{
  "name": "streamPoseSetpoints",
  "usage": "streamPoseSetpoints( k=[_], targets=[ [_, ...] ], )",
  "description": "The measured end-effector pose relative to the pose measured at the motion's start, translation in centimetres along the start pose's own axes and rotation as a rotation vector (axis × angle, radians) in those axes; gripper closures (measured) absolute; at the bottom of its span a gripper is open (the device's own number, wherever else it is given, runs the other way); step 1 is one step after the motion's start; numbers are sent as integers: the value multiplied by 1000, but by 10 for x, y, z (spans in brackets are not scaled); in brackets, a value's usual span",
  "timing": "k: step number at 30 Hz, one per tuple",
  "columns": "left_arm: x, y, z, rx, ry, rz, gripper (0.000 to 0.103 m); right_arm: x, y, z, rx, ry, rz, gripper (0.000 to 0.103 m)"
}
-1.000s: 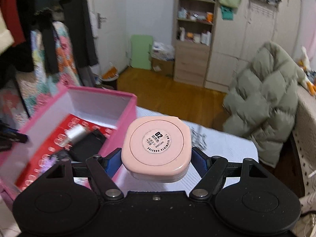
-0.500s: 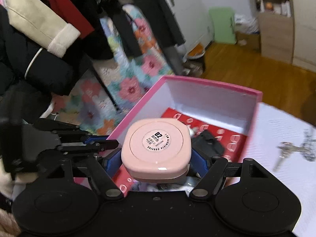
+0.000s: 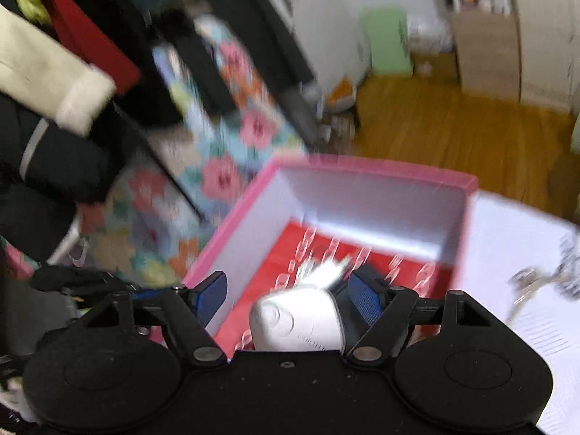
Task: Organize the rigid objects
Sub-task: 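Carry the pink round case into the pink box and release it, then grasp the keyring keys with the right tool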
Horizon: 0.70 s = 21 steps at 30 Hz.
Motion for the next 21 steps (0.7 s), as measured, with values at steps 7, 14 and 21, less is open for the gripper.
streamPoseSetpoints(
  k=[7, 14, 21],
  targets=[
    [0, 2, -2, -5, -4, 9, 100, 0, -58, 73, -136, -205, 47, 17],
    [1, 2, -2, 0, -3, 15, 100, -33, -149, 55, -385, -58, 36, 30],
    [2, 1, -5, 14, 7, 29, 100, -41, -179, 9, -401, -41, -6, 30]
  ],
)
Point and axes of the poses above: each gripper's, at about its wrist camera, not at the fingertips, and z roughly against the way its jaws point, y to its left, x to its top, the point moved 9 cm from there along -z, roughly the way its jaws point, and after that the axes turned 1 degree about x, right-handed, at the moved point
